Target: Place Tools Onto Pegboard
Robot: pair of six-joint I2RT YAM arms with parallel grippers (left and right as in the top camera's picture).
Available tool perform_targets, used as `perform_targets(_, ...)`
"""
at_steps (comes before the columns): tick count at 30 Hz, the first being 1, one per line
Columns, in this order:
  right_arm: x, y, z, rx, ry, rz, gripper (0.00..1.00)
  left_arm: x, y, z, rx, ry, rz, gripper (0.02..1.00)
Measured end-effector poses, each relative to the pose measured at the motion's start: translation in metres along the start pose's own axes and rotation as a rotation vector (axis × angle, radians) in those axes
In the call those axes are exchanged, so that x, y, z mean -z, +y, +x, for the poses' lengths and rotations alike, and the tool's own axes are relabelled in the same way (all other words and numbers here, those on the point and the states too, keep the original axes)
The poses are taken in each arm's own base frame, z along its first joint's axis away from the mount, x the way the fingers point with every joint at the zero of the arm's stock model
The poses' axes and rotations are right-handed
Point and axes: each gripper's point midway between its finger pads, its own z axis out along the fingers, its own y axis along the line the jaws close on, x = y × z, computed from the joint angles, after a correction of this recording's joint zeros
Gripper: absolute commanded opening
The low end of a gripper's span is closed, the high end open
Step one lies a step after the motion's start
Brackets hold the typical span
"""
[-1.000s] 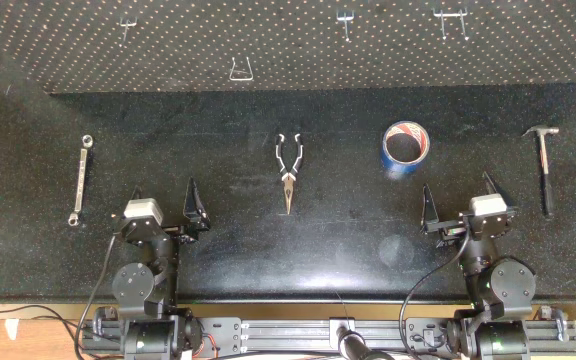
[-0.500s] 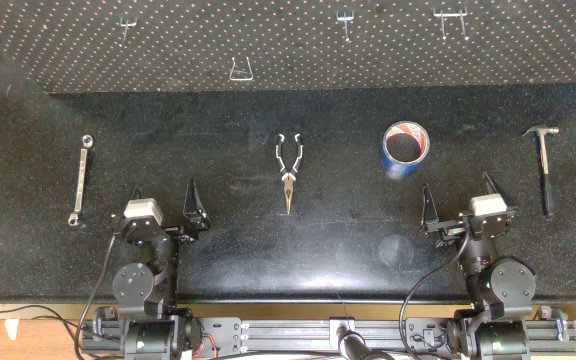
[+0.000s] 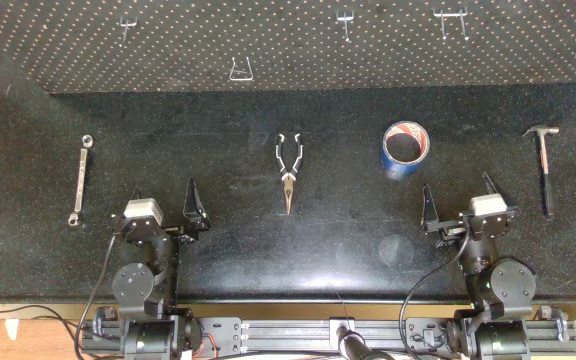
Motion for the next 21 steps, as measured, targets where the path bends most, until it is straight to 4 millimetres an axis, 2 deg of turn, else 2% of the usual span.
perform_targets(4,0.000,0.000,0.000,0.000,0.000,0.000,0.980,-0.001,-0.003,0.005,-0.032,0.025,0.021,0.996)
perform_targets(7,0.000,0.000,0.000,0.000,0.000,0.000,0.980,-0.008,0.002,0.021,-0.151,0.164,0.006,0.996)
perform_targets(10,0.000,0.000,0.000,0.000,0.000,0.000,0.980,-0.018,0.016,0.021,-0.251,0.316,-0.040,0.996)
perform_targets(14,0.000,0.000,-0.001,0.000,-0.003,0.000,0.980,-0.022,0.057,0.031,-0.281,0.680,-0.185,0.993)
perform_targets(17,0.000,0.000,-0.001,0.001,-0.004,0.001,0.978,-0.011,0.077,0.039,-0.264,0.890,-0.249,0.993)
perform_targets(21,0.000,0.000,-0.001,0.000,-0.003,0.001,0.980,-0.015,0.118,0.026,-0.199,1.020,-0.374,0.993)
